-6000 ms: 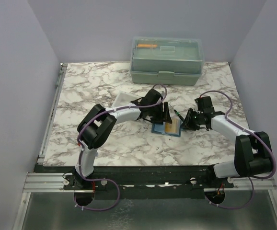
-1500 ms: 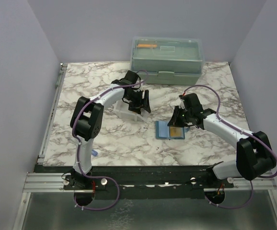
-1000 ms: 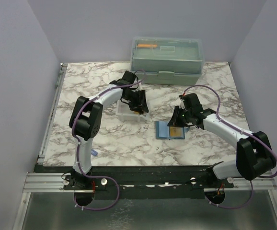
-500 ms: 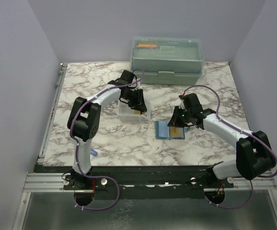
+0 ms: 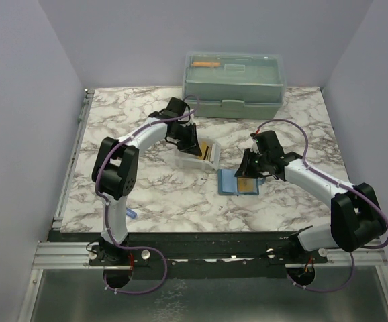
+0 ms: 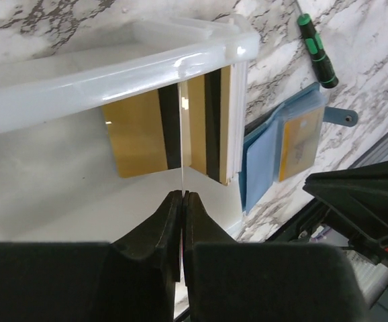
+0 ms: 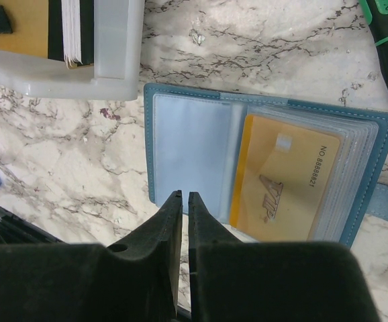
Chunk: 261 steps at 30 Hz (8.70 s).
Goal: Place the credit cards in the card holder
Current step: Pick up the credit card from the storage box, then insert the credit card into the card holder, then close the card holder at the center of the board.
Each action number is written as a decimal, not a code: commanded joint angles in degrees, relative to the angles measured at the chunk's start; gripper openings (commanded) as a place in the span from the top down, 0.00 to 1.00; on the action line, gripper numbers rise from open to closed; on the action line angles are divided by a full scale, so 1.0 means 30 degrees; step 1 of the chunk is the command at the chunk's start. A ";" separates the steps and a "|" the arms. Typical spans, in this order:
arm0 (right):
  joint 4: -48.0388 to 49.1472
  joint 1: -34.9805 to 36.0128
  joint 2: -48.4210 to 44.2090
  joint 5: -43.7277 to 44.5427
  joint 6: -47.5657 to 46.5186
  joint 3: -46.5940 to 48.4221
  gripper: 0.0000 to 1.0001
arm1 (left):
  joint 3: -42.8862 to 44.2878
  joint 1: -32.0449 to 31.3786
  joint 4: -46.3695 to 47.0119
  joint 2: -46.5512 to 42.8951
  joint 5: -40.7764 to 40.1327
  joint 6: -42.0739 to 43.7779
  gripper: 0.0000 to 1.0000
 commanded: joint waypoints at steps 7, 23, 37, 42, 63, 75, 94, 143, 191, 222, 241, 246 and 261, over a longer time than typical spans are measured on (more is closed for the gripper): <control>-0.0358 0.0001 0.0168 0.0046 -0.0238 0.0178 0.89 | 0.1313 0.0084 -0.2921 -0.2016 -0.5795 0.0789 1.00; 0.4281 -0.0064 -0.4086 -0.4134 0.3375 0.0966 0.55 | -0.2773 0.0060 0.7410 -1.0186 0.0792 -0.4323 1.00; 1.6234 -0.2900 -0.5339 -0.9523 1.1043 -0.1943 0.40 | -0.9585 -0.1116 2.0892 -1.1708 0.3413 -1.3186 1.00; 1.8106 -0.2927 -0.5142 -0.9633 1.1980 -0.2483 0.43 | -0.9876 -0.1916 2.1280 -1.1350 0.3298 -1.3341 1.00; 2.2320 -0.3974 -0.5542 -1.0073 1.4455 -0.4260 0.95 | -1.0517 -0.3029 2.1887 -1.0539 0.4207 -1.3430 1.00; 0.5568 -0.6046 -0.9286 -0.7343 0.4525 -0.4178 1.00 | -0.9244 -0.3280 1.3046 -0.8148 0.2382 -0.9208 0.44; -0.1745 -0.6079 -0.2721 -0.8241 -0.1599 -0.2807 1.00 | -0.5980 -0.6521 0.9411 -0.1612 -0.1726 -0.6362 0.89; 0.2619 -0.5536 0.2734 -0.6699 -0.2036 -0.1945 1.00 | -0.7473 -0.6779 0.8323 -0.0838 -0.3975 -0.5607 1.00; 0.0242 -0.3709 0.0427 -0.2094 -0.1455 -0.2425 0.65 | -0.8464 -0.6843 0.6356 -0.3344 -0.6130 -0.4524 0.90; -0.1603 -0.0714 0.0359 0.0813 -0.0861 0.0122 0.45 | -0.8583 -0.7139 0.6384 -0.4312 -0.5966 -0.4435 0.84; 0.0661 -0.0559 0.2338 0.0591 0.0440 -0.1962 0.41 | -1.0755 -0.4892 0.4749 -1.1803 -0.4589 -0.4565 0.39; 0.2429 0.1782 0.3056 -0.0117 0.3084 -0.2097 0.42 | -1.2990 -0.2990 0.4929 -1.3370 -0.3412 -0.5620 0.27; 0.4859 0.3781 0.3726 -0.0592 0.5483 -0.2720 0.43 | -2.0302 -0.0502 1.2612 -1.4979 -0.3277 -0.9651 0.01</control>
